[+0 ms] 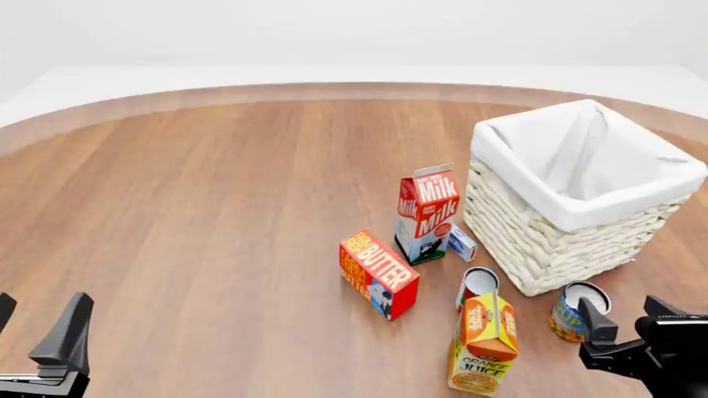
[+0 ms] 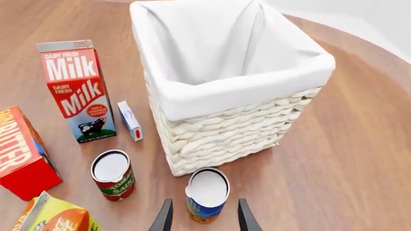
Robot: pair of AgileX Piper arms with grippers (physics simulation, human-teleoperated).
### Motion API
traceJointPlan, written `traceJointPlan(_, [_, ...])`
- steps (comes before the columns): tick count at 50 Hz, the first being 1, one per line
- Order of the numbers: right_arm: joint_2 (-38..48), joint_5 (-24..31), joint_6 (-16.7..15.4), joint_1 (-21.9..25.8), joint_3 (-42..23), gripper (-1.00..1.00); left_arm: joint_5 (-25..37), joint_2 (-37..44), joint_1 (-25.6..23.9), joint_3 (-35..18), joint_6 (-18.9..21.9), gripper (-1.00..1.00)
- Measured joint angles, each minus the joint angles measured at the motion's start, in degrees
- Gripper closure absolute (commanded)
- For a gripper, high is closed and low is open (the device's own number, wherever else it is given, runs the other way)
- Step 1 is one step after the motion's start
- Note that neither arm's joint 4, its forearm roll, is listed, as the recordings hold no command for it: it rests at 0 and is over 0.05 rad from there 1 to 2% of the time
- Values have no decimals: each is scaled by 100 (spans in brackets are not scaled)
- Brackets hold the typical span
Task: Pick up the alphabet soup, and put it in the basket.
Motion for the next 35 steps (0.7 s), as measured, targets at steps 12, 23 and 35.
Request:
traceJointPlan(12, [588,-478,-14,-32,20,-100,0,0,0,0,0,-100])
traceJointPlan(23, [928,-737,-44,-66,26,-100,0,0,0,0,0,-100])
traceJointPlan(35, [1266,-998,-52,-90,30,-100,0,0,0,0,0,-100])
